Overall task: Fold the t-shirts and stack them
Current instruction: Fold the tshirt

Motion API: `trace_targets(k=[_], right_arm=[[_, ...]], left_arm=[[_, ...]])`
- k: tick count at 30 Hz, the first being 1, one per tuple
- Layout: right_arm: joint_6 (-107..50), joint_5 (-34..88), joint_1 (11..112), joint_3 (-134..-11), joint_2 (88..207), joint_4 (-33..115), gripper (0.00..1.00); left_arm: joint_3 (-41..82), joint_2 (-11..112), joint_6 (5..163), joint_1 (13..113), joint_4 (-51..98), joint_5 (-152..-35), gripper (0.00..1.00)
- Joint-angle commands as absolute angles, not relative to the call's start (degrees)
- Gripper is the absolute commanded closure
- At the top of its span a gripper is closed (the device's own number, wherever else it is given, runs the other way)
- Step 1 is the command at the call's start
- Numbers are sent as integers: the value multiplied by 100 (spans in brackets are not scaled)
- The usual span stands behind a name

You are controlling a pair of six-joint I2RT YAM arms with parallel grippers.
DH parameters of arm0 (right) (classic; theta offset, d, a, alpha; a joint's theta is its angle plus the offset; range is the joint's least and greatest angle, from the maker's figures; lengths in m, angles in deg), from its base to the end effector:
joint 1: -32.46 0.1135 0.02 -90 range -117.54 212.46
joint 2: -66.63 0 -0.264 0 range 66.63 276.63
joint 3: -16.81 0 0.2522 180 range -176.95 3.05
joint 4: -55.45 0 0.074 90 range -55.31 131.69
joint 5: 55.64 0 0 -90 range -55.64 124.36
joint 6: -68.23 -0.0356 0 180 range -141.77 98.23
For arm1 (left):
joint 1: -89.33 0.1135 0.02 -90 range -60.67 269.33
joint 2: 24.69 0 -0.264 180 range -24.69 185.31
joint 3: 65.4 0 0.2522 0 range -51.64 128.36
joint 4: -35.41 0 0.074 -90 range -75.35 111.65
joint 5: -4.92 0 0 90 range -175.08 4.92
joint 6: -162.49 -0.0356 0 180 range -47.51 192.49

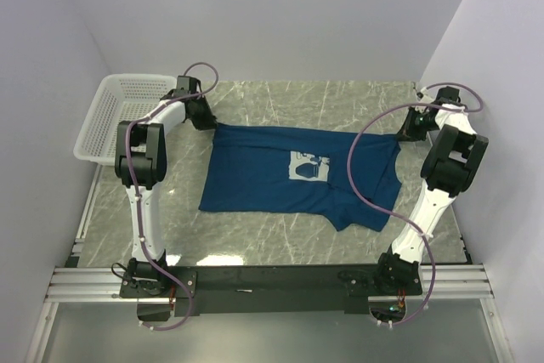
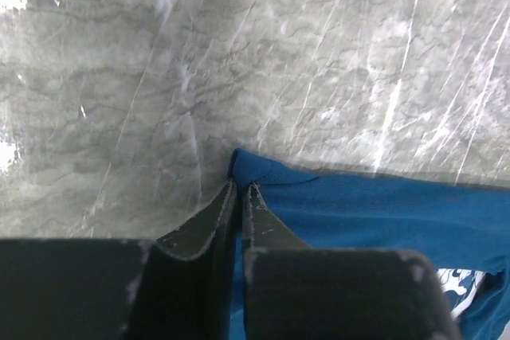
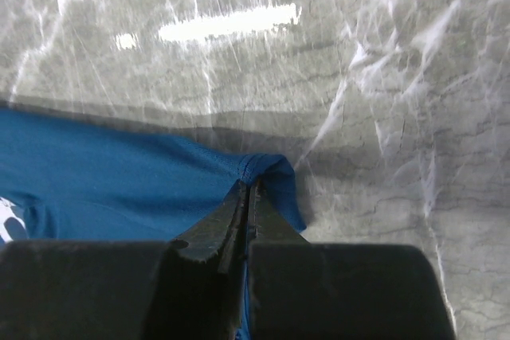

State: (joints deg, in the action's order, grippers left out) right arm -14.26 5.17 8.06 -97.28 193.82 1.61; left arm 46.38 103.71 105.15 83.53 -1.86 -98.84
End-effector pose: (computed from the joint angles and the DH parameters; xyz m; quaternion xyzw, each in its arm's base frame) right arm 0.4319 -0.1768 0.1700 0.0894 0.9453 0.1842 0.2538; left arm 0.4863 -0.0579 0.1605 -0.1831 0.9267 -0.2089 0.2530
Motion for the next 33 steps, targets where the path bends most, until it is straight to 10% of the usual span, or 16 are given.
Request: trace_targets(k=[1,6,10,13,21,24,27,33], right_arm=[[-1517,536,759,-10179,19477,266,100],[-1588,588,838,-10540,19609,275,95],[-1518,720,926,-10647,19408,249,41],[-1265,1071,987,-10121,18793,573,22],[2039,-157,1233,-7461,16368,-302,16],[4883,-843,1443,-6117,15147,-2011,12],[7524,-1152,1593,-4860,13402,-3174,11],[5679,-20,3674,-3170,11560,-1462,21]], left_arm=[[4803,10100,10553,8415,100,-9836,87],[4865,9907,10492,8441,231,-9757,73],[4734,9320,10439,8441,477,-9861,58],[4287,8522,10448,8441,881,-10011,54],[1870,5191,10343,8450,1155,-9503,41],[641,3225,10272,8546,743,-8905,6],[-36,1958,10237,8617,102,-8918,1],[-803,846,10535,8626,-673,-9896,1]])
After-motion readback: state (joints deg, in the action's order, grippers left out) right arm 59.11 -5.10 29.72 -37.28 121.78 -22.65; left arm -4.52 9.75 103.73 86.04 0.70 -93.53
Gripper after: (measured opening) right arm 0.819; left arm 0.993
